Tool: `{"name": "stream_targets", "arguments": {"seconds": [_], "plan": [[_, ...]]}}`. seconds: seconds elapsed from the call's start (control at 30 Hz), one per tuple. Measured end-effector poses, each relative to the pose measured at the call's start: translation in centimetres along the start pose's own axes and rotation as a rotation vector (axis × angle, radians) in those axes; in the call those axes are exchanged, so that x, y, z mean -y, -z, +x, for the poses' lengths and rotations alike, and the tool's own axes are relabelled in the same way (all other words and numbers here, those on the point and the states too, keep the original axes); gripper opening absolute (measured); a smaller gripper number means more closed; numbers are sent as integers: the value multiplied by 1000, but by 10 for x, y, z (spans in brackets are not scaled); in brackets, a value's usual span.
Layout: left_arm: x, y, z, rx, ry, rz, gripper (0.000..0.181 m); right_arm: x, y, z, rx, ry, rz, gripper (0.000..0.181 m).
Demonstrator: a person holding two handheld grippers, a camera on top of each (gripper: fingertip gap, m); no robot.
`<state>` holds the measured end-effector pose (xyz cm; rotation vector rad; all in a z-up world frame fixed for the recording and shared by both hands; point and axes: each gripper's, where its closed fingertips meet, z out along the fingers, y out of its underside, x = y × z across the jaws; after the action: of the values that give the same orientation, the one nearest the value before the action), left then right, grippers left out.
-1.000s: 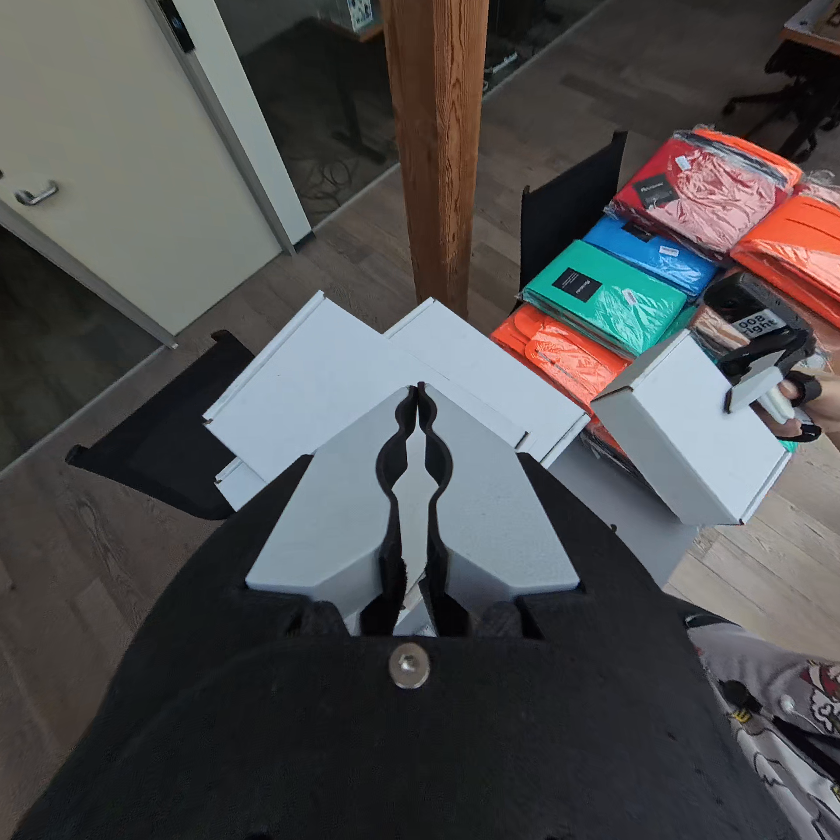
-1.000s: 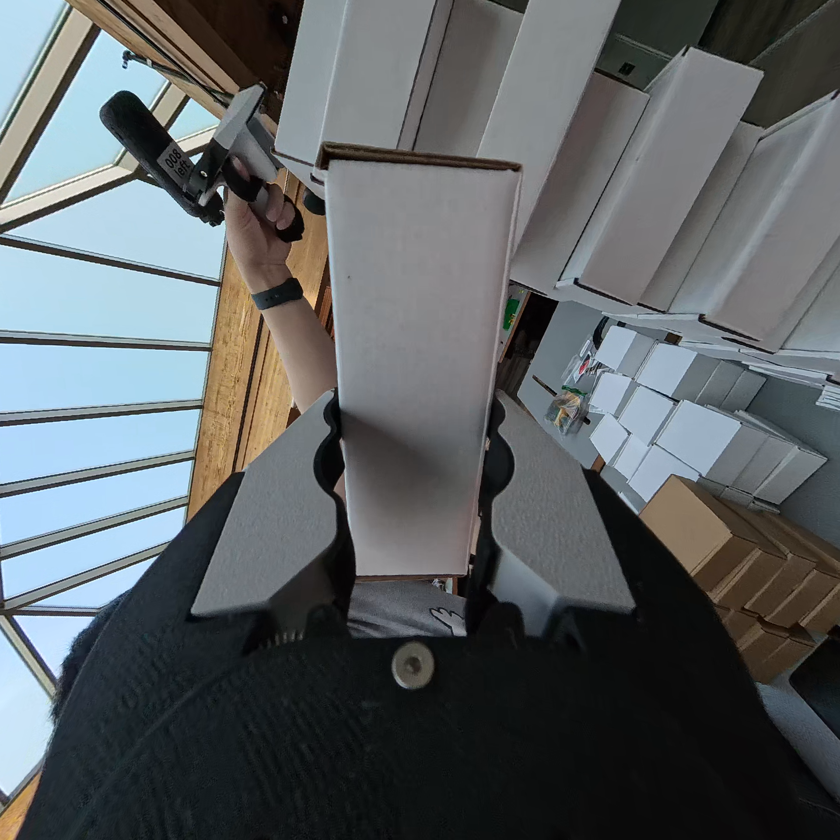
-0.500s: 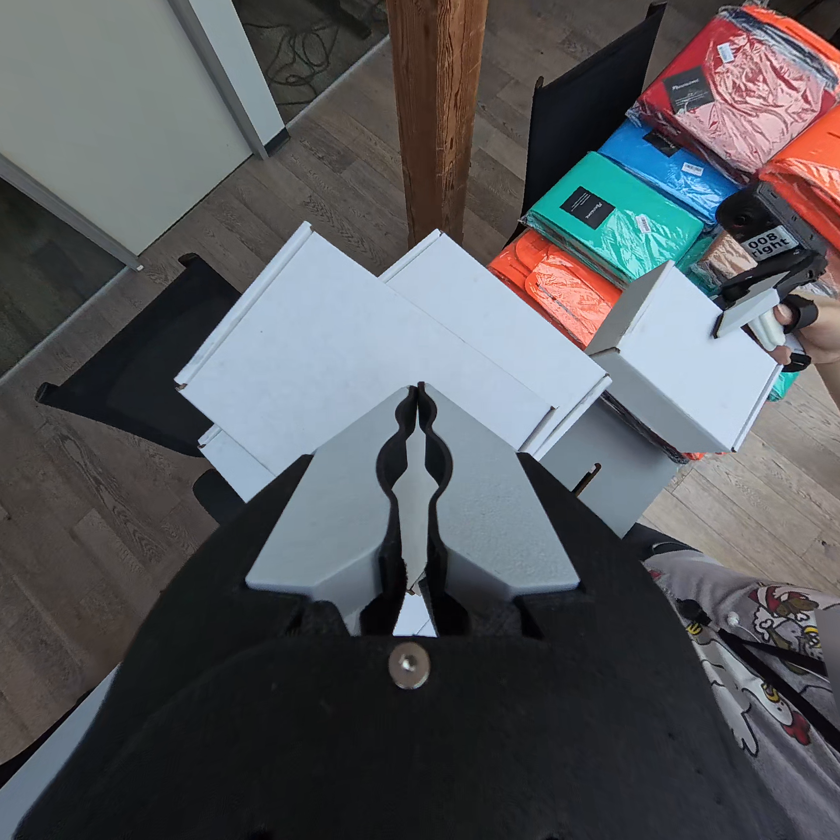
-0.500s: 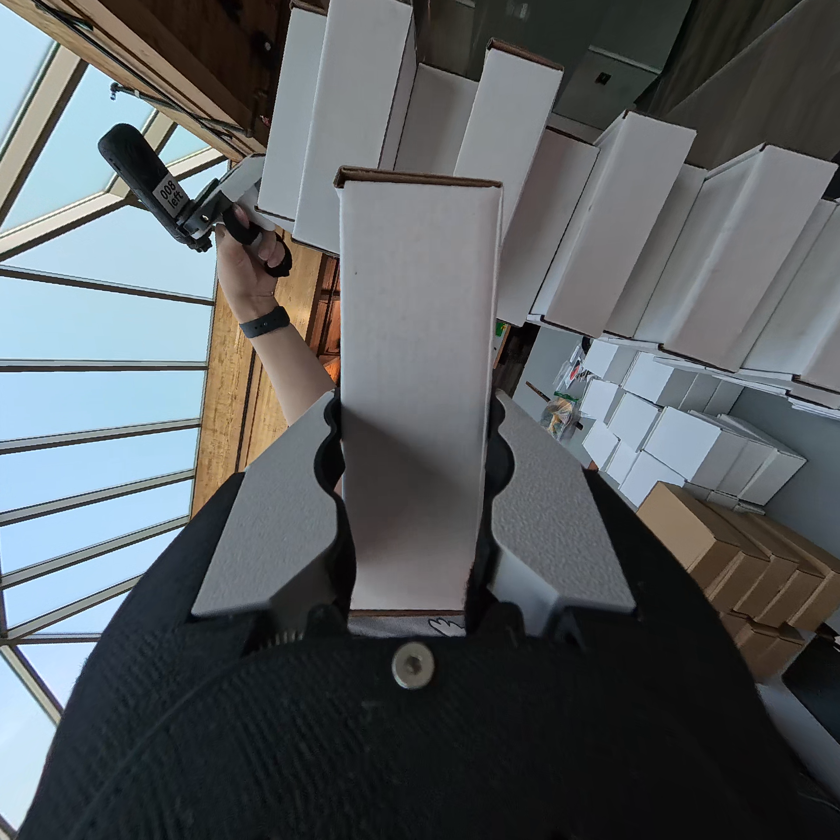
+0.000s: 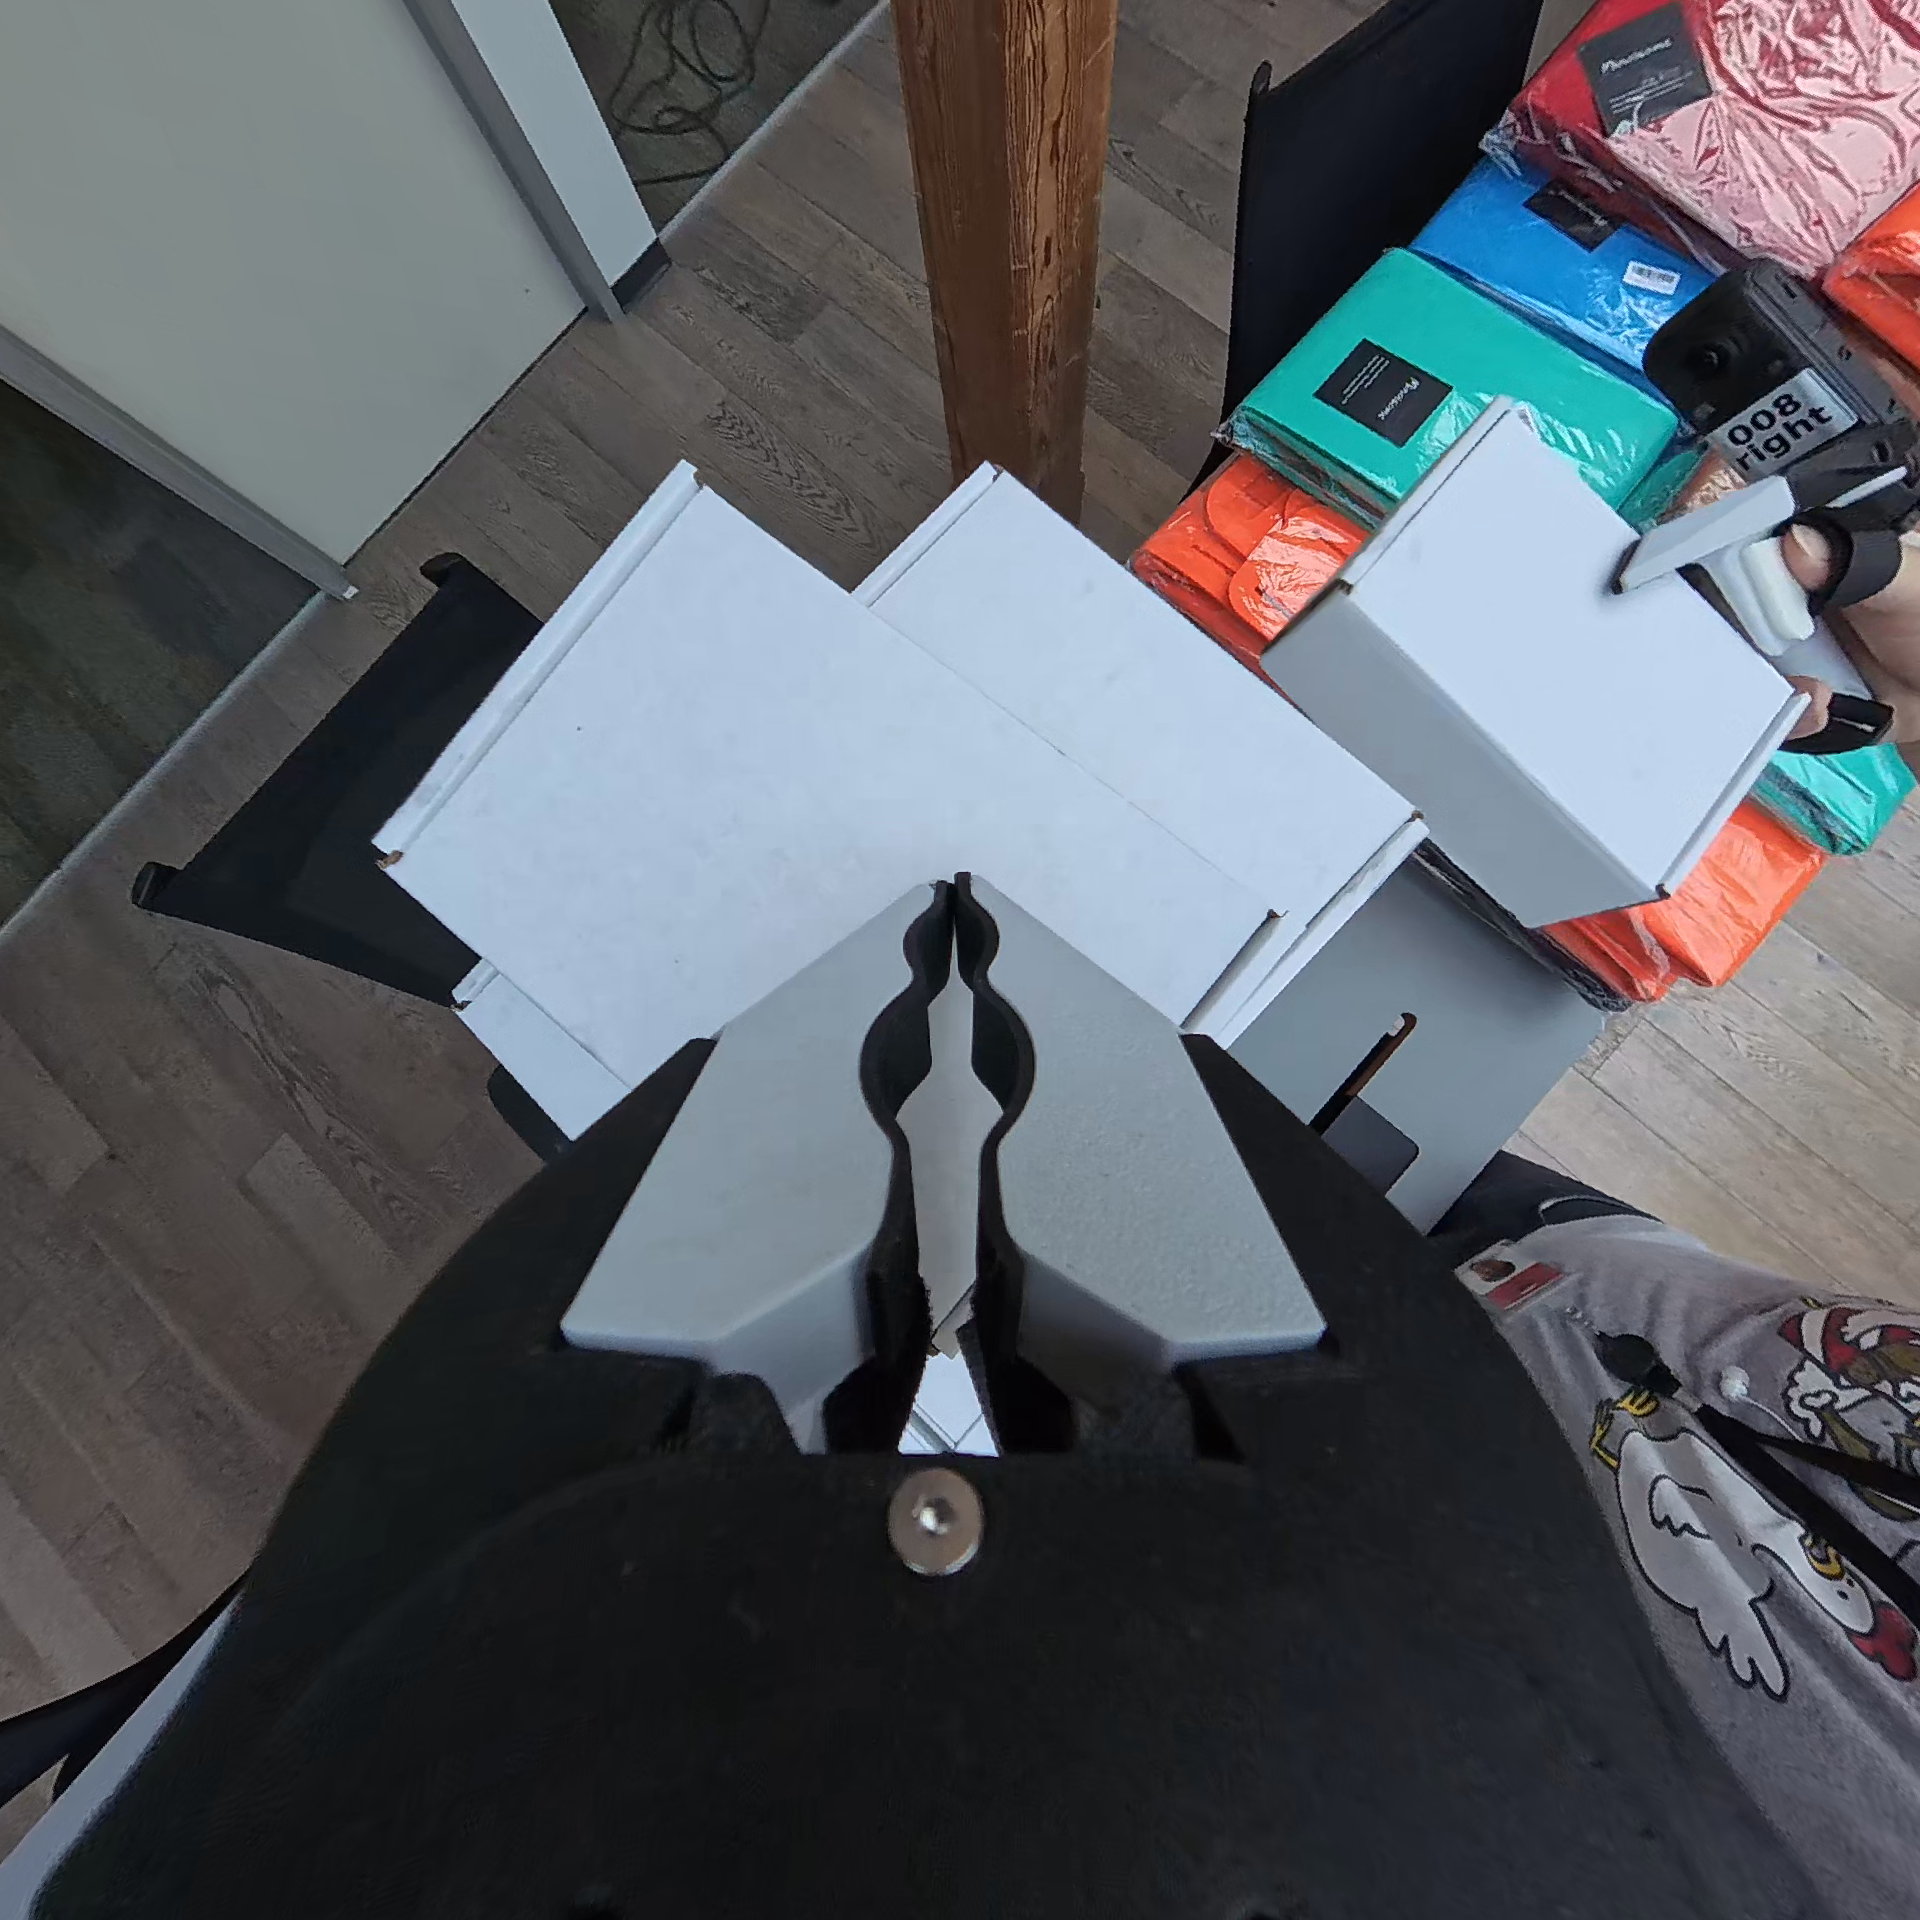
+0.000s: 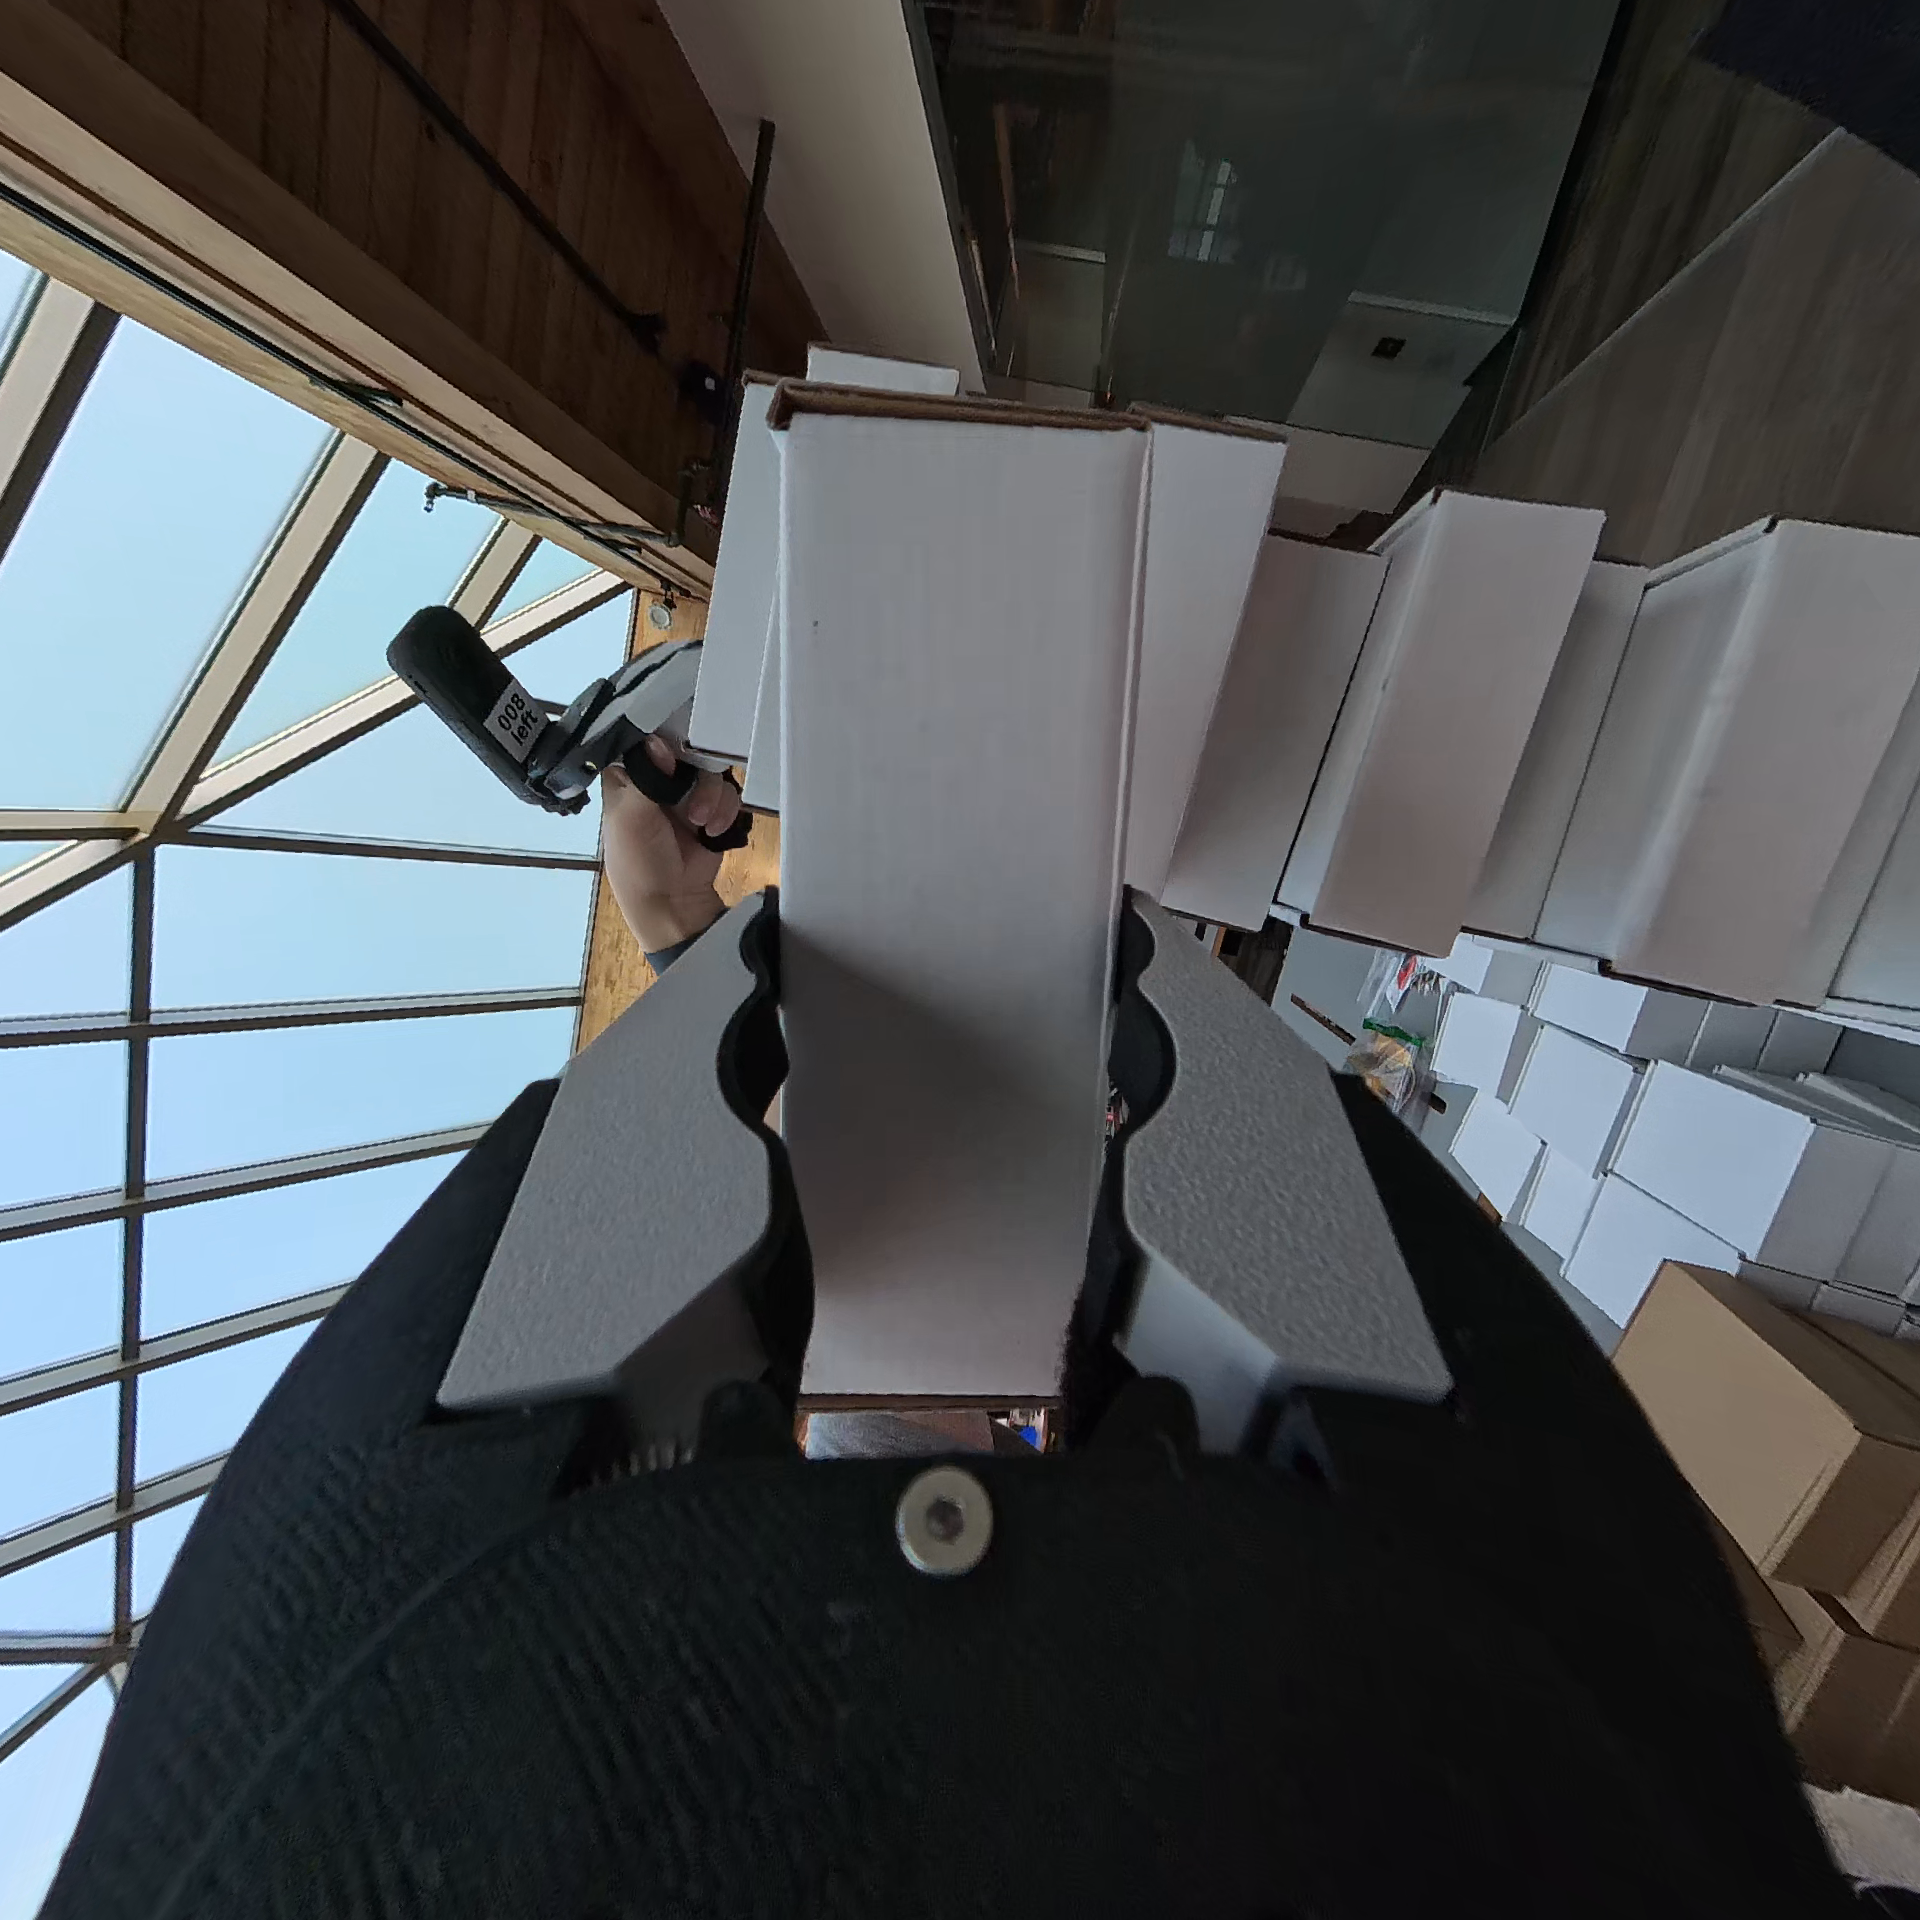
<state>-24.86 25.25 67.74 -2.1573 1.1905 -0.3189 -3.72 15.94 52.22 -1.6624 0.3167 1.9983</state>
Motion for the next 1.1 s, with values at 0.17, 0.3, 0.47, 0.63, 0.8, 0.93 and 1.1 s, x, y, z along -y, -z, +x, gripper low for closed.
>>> {"name": "stream_targets", "arguments": {"seconds": [0.17, 0.3, 0.47, 0.63, 0.8, 0.93, 1.1], "plan": [[0, -1, 1, 13, -22, -5, 0, 15, -13, -2, -29, -11, 51, 62], [1, -2, 5, 5, -36, -3, 0, 21, -27, -1, -97, -2, 66, 62], [1, -2, 5, -1, -39, 6, 0, 28, -42, -1, -168, 0, 88, 61], [2, -2, 6, -16, -39, 17, 0, 24, -61, -4, -215, -2, 56, 61], [1, -2, 6, -21, -39, 24, 0, 22, -74, 0, -225, -26, 39, 61], [0, -1, 2, -9, -38, 25, 0, 25, -80, 0, -198, -61, 42, 62], [0, 0, 5, -39, -25, 34, 0, 26, -85, 5, -190, -90, 56, 62]]}}
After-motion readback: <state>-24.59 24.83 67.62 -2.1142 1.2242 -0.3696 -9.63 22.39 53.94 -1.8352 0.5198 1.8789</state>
